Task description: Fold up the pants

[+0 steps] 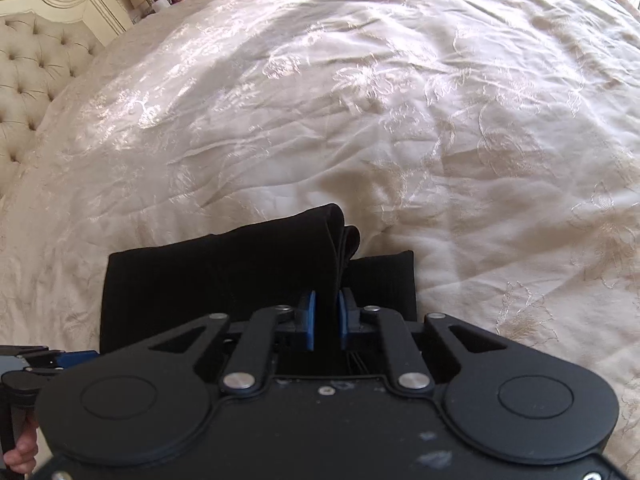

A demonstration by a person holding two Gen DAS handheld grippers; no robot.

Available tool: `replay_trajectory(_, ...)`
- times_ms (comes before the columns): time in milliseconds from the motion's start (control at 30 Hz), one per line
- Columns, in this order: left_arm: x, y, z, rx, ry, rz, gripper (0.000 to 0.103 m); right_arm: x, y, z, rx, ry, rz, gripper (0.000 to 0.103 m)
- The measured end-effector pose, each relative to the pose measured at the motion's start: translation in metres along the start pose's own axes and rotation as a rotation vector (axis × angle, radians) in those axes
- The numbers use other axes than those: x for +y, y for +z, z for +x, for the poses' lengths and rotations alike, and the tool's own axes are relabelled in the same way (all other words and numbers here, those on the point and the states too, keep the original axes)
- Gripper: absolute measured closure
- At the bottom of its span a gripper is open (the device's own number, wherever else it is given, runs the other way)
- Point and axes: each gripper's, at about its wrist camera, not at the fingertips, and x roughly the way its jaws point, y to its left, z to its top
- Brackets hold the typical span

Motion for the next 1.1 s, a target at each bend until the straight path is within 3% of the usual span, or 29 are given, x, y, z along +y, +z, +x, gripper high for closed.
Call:
replay_trajectory(67,0.002,0.001,-0.010,-0.031,0.008,0.007,0.067,0.002,-0.003,-0.011,-0.019,-0.042,-0.028,0.091)
replay_trajectory(200,-0.003,0.001,-0.010,-0.050,0.051,0.036,0.067,-0.015,-0.013,0.016,0.072,-0.107,0.007,0.087)
replay_trajectory(233,-0.004,0.001,-0.007,-0.045,0.071,0.034,0.067,-0.019,-0.014,0.021,0.078,-0.124,0.014,0.080)
replay_trajectory(300,-0.001,0.000,-0.005,-0.035,0.084,0.021,0.067,-0.022,-0.015,0.020,0.064,-0.120,0.044,0.076)
replay_trajectory(333,0.001,-0.002,-0.006,-0.036,0.075,0.009,0.067,-0.021,-0.015,0.016,0.047,-0.119,0.057,0.076)
replay_trajectory(433,0.008,-0.003,-0.010,-0.043,0.039,-0.025,0.067,-0.020,-0.018,0.005,-0.008,-0.088,0.054,0.061)
replay_trajectory(667,0.011,0.008,-0.003,-0.038,-0.023,-0.056,0.066,-0.036,-0.022,0.023,0.074,-0.085,0.088,0.055)
replay_trajectory(833,0.004,0.013,0.020,-0.021,-0.011,-0.028,0.055,-0.038,-0.024,0.041,0.112,-0.029,0.112,0.050)
replay_trajectory(1100,0.007,0.024,0.038,-0.042,-0.048,-0.017,0.023,-0.044,-0.024,0.059,0.117,0.022,0.173,0.038)
